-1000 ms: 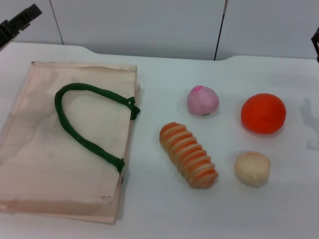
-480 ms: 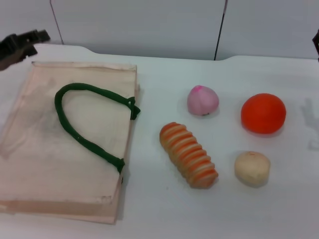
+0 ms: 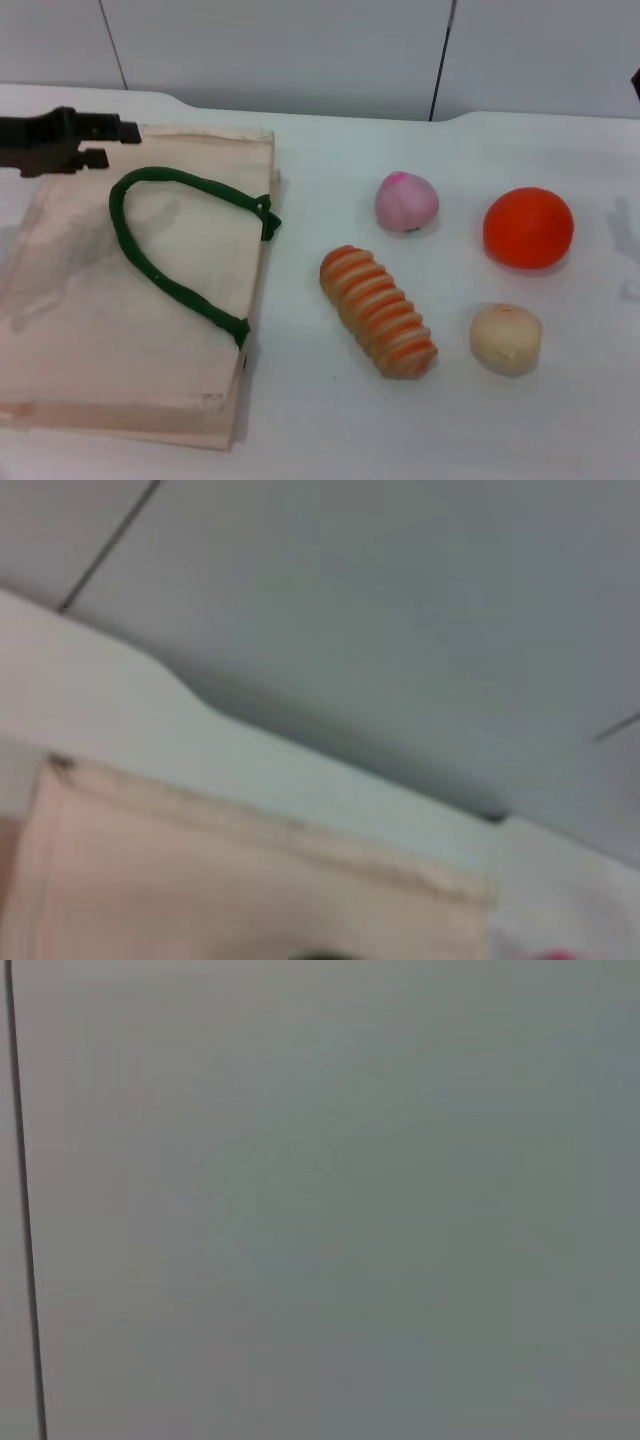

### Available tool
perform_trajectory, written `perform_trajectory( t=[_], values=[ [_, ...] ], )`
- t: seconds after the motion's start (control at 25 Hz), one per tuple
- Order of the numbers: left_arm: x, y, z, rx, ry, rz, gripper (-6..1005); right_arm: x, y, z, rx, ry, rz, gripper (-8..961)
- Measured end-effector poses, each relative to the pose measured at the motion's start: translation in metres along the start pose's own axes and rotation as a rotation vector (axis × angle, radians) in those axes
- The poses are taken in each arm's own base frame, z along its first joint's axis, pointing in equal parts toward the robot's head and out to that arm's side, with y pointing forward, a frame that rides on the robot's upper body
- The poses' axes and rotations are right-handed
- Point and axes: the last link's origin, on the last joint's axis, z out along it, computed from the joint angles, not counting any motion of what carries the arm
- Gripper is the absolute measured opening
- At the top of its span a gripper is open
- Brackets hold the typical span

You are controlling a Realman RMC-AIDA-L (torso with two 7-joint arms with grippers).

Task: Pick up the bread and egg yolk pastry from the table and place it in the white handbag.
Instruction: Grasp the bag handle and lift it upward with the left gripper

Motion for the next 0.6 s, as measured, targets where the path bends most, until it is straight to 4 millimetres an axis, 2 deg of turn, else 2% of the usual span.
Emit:
perform_trajectory(
  t=[0.6],
  values=[
    [-0.0092, -0.0048, 0.0006, 0.119, -0.179, -0.037, 681, -0.0001, -0.0011, 0.0006, 0.004, -0.001, -0.003, 883]
  ],
)
